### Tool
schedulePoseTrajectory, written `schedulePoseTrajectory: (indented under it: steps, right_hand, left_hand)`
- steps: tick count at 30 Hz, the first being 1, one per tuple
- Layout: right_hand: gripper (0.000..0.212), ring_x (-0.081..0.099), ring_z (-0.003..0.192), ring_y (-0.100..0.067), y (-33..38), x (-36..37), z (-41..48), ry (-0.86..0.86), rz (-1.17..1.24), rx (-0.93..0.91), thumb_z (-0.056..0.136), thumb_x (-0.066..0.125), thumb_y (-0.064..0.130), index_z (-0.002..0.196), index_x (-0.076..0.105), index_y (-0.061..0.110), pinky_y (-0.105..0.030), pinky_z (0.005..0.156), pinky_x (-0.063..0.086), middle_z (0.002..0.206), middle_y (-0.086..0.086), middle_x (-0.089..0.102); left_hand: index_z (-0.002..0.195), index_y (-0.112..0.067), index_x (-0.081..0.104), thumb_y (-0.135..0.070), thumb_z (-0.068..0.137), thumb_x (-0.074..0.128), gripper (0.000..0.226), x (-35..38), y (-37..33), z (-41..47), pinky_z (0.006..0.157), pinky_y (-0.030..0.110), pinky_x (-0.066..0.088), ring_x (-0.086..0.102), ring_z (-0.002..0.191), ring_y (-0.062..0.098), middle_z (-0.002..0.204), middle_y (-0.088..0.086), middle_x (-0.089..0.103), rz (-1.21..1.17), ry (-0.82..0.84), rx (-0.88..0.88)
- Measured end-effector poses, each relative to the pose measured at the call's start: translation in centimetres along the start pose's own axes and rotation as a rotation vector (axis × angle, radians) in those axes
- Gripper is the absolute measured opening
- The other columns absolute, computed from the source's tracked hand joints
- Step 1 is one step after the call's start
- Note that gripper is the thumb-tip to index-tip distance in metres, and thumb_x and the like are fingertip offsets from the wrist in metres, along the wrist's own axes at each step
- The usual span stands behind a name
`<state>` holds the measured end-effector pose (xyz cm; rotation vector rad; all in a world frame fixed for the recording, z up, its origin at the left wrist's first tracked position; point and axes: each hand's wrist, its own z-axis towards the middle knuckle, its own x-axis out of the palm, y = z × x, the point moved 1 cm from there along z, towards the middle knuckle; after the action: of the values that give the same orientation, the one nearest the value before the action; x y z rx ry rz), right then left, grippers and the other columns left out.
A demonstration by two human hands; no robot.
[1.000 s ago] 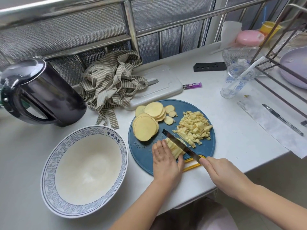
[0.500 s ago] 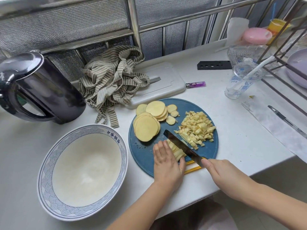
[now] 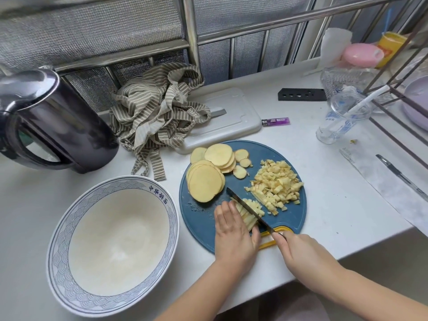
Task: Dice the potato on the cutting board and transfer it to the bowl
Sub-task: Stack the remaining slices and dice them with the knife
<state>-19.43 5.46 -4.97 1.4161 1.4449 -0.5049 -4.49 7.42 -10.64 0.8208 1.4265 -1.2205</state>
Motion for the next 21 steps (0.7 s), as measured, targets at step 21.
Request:
schedulePoseTrajectory:
  steps: [21]
  right_hand:
    - [0.050, 0.057, 0.073, -0.014, -1.5, -1.1, 0.3, -0.079, 0.161, 0.070, 0.102, 0.023, 0.046, 0.076, 0.054, 0.017, -0.033, 0.072, 0.046, 0.072, 0.003, 0.058]
  left_hand:
    - [0.129, 0.005, 0.045, -0.065, 0.080, 0.032, 0.086, -2.0, 0.3, 0.0, 0.088, 0.042, 0.053, 0.046, 0.115, 0.035, 0.120, 0.020, 0.055, -0.039, 0.249, -0.046]
